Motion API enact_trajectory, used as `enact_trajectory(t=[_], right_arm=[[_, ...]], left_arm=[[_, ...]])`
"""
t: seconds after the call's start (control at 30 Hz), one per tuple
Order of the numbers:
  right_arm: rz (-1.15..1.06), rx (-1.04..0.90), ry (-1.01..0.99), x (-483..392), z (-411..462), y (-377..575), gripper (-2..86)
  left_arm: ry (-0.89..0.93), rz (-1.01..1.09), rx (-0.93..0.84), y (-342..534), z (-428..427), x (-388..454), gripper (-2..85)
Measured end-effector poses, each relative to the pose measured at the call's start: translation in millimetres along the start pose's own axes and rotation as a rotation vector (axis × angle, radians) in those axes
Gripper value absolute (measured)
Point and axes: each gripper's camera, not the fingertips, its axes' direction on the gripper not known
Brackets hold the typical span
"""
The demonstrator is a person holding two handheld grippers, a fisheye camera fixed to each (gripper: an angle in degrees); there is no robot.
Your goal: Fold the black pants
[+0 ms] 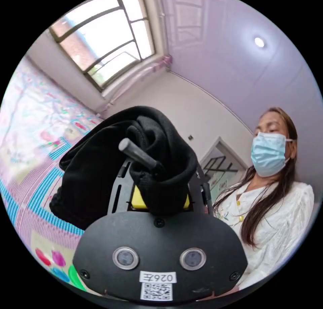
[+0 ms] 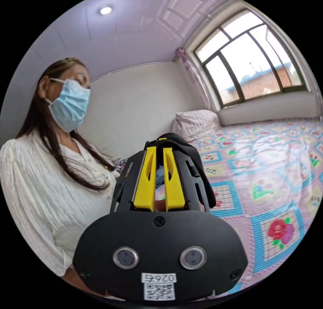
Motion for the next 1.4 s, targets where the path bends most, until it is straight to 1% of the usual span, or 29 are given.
enact_trajectory(t=[0.03,0.07,0.1,0.13,0.17,0.2,0.23,0.27,0.3,0.33,0.37,0.4,0.43,0.5,0.6,0.7,0.77,0.83,0.9,0.97,1.0,1.03,1.07,1.13,1.2,1.23,1.3,1.37,1.4], right_arm=[[-0.045,0.000,0.017,-1.5,-32.3,-2.5,-0.5],[-0.063,-0.034,0.029,0.6,-59.5,-1.2,-0.3],[-0.060,-0.062,0.034,3.5,-71.4,1.1,-0.2],[-0.025,-0.142,0.041,14.3,-89.3,9.3,0.3],[0.070,-0.250,0.055,32.8,-99.1,22.4,1.1],[0.136,-0.304,0.069,44.0,-101.8,31.2,1.6],[0.283,-0.378,0.106,66.7,-106.8,52.5,2.3],[0.446,-0.395,0.153,87.7,-114.5,75.1,2.6],[0.531,-0.389,0.172,97.4,-119.2,86.5,2.8],[0.672,-0.335,0.163,111.7,-130.0,105.6,3.1],[0.768,-0.241,0.133,119.0,-140.0,117.6,3.2],[0.803,-0.190,0.129,120.7,-144.0,121.1,3.2],[0.837,-0.114,0.130,121.8,-147.5,122.4,3.6],[0.851,-0.093,0.177,124.7,-141.4,114.2,4.7],[0.829,-0.164,0.246,142.3,-108.2,85.1,7.3],[0.758,-0.209,0.292,162.4,-64.0,45.8,9.1],[0.647,-0.281,0.389,175.0,-22.9,10.4,10.4],[0.585,-0.327,0.477,184.7,7.5,-13.9,12.2],[0.502,-0.359,0.567,190.8,37.1,-36.5,13.4],[0.415,-0.458,0.675,204.4,83.1,-57.0,13.8],[0.410,-0.498,0.694,209.8,95.8,-58.8,13.7],[0.410,-0.590,0.676,220.7,120.7,-58.8,8.0],[0.412,-0.613,0.590,224.4,134.5,-61.3,3.5],[0.468,-0.561,0.570,218.5,135.5,-71.9,-0.1],[0.406,-0.519,0.591,195.8,131.1,-84.9,-1.0],[0.367,-0.465,0.553,177.8,120.3,-93.5,-1.3],[0.339,-0.345,0.458,152.1,89.5,-104.1,-1.4],[0.343,-0.191,0.286,124.5,32.8,-108.1,-1.5],[0.348,-0.163,0.260,118.3,18.2,-106.5,-1.5]], left_arm=[[0.028,0.043,-0.044,0.8,37.8,5.6,13.5],[0.038,0.054,-0.072,3.6,55.6,5.4,13.3],[0.046,0.042,-0.153,13.9,90.0,-2.2,12.9],[0.021,-0.023,-0.258,32.0,122.0,-19.9,12.4],[-0.009,-0.074,-0.314,44.5,136.3,-32.1,12.2],[-0.091,-0.209,-0.418,75.8,157.7,-61.0,11.7],[-0.170,-0.385,-0.480,112.7,165.5,-92.0,11.1],[-0.191,-0.473,-0.485,132.8,163.7,-105.8,10.9],[-0.212,-0.620,-0.455,170.1,152.3,-124.3,10.4],[-0.228,-0.732,-0.381,202.4,133.9,-131.8,9.9],[-0.231,-0.775,-0.333,215.7,123.3,-132.4,9.6],[-0.231,-0.848,-0.244,236.3,103.2,-130.4,9.4],[-0.259,-0.891,-0.198,248.0,87.5,-125.8,9.1],[-0.324,-0.886,-0.200,249.2,72.1,-118.0,8.8],[-0.402,-0.809,-0.263,229.4,61.1,-114.7,8.5],[-0.456,-0.733,-0.303,207.4,51.4,-114.1,7.0],[-0.457,-0.692,-0.283,198.8,39.0,-110.1,2.9],[-0.393,-0.663,-0.200,192.9,9.8,-106.6,0.0],[-0.430,-0.627,-0.142,187.6,-12.8,-102.3,-0.1],[-0.492,-0.594,-0.128,180.4,-23.9,-103.4,0.5],[-0.524,-0.566,-0.141,174.4,-22.9,-108.5,2.9],[-0.547,-0.544,-0.161,168.0,-16.2,-117.3,5.1],[-0.552,-0.534,-0.172,164.7,-10.8,-123.0,6.1],[-0.524,-0.503,-0.229,148.9,21.7,-149.3,9.5],[-0.509,-0.476,-0.264,135.5,50.0,-167.1,10.3],[-0.515,-0.466,-0.282,127.4,66.9,-178.0,10.7],[-0.532,-0.459,-0.298,117.1,87.5,-191.9,11.0],[-0.556,-0.445,-0.311,109.9,105.7,-202.4,11.2],[-0.578,-0.437,-0.342,106.5,119.3,-209.4,11.5]])
